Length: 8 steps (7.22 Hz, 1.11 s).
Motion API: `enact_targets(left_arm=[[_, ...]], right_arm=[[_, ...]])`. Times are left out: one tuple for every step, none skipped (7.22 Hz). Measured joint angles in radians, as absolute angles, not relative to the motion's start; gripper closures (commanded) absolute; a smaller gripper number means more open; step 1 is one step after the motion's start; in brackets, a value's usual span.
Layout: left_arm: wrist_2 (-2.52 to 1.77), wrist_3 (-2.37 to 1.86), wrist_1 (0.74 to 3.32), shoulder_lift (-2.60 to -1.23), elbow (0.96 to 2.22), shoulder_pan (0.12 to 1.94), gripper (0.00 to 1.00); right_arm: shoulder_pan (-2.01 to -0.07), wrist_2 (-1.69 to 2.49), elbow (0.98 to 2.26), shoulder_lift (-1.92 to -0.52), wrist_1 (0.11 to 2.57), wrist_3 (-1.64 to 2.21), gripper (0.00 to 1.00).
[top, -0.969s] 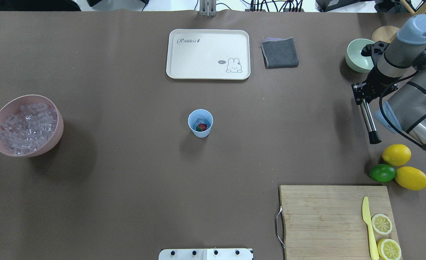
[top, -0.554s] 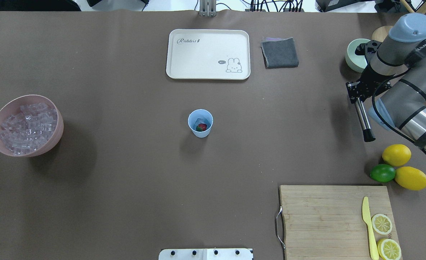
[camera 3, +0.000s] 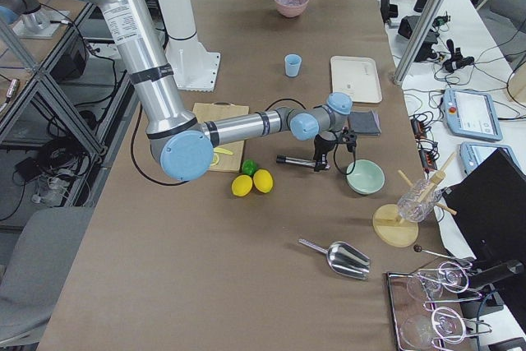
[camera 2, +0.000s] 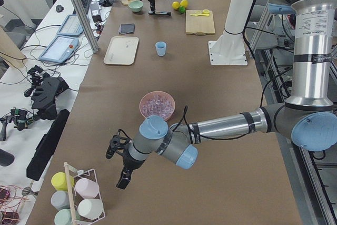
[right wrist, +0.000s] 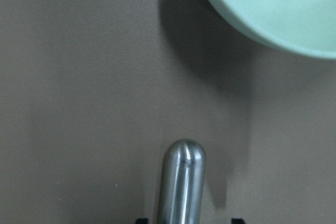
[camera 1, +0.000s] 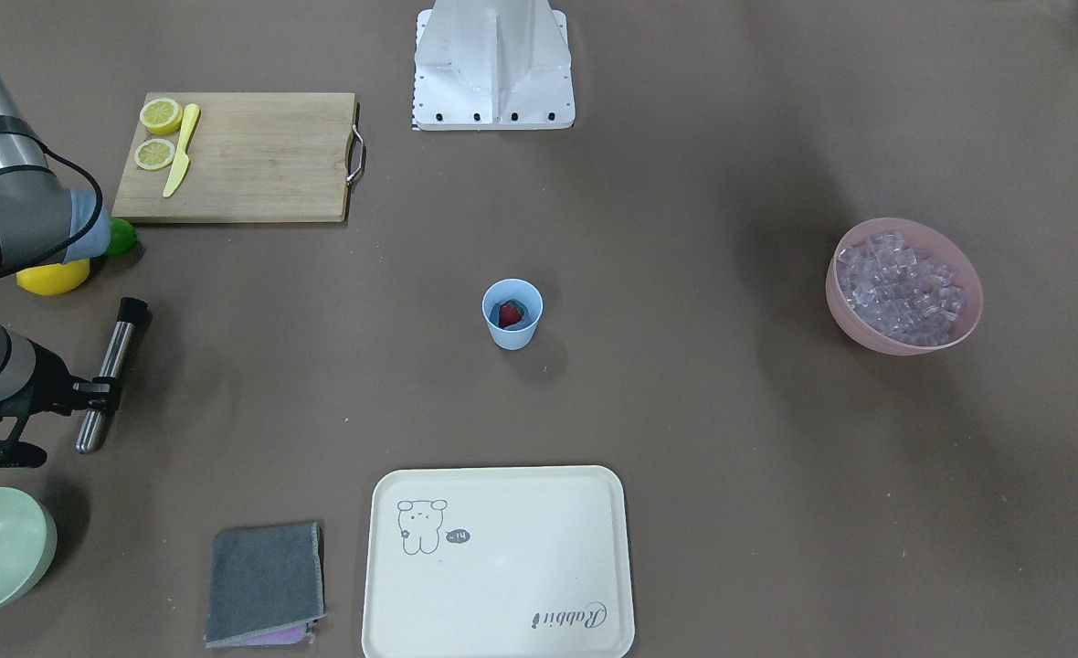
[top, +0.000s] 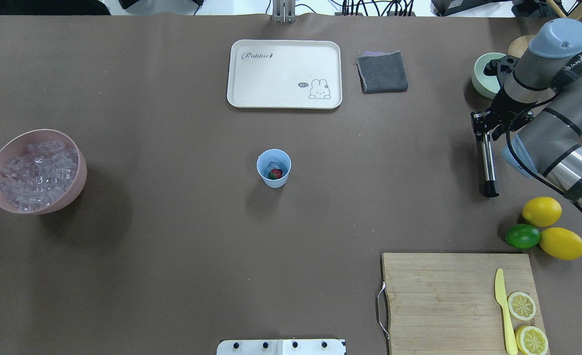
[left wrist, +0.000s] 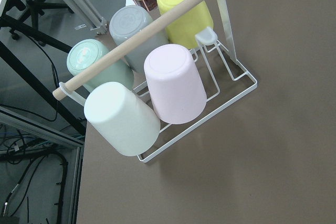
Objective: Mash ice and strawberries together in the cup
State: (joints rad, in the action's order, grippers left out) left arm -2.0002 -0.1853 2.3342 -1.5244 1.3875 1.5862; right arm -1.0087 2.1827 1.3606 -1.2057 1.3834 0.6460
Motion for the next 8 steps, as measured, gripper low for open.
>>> enact_targets(left_arm=[[-2.000, -0.185, 2.334, -1.525, 1.388, 1.586, 0.02], [-2.000, -0.184, 2.333, -1.526, 1.387, 1.586, 0.02], [-2.002, -0.183, 2.333, -1.526, 1.389, 1.586, 0.02], [-2.007, -0.183, 2.329, -1.528, 1.394, 1.586, 0.02], [-2.031, -0.185, 2.305, -1.534, 1.406, 1.586, 0.02], [-2.090, -0.185, 2.237, -1.546, 1.441, 1.588, 0.02], [-2.150, -0.185, 2.137, -1.554, 1.507, 1.590, 0.02], [-2.190, -0.184, 2.009, -1.558, 1.600, 1.591, 0.02]], right_arm=[[-1.017, 2.184, 1.363, -1.206, 1.371, 0.645, 0.00], [-1.045, 2.198, 1.377, -1.208, 1.368, 0.631, 0.00], [-1.104, 2.231, 1.402, -1.212, 1.386, 0.585, 0.00], [-1.178, 2.272, 1.430, -1.225, 1.434, 0.500, 0.00], [-1.244, 2.297, 1.474, -1.257, 1.501, 0.397, 0.00], [-1.312, 2.307, 1.529, -1.304, 1.572, 0.295, 0.00], [-1.385, 2.311, 1.576, -1.352, 1.641, 0.191, 0.00], [-1.463, 2.313, 1.609, -1.394, 1.711, 0.085, 0.00]])
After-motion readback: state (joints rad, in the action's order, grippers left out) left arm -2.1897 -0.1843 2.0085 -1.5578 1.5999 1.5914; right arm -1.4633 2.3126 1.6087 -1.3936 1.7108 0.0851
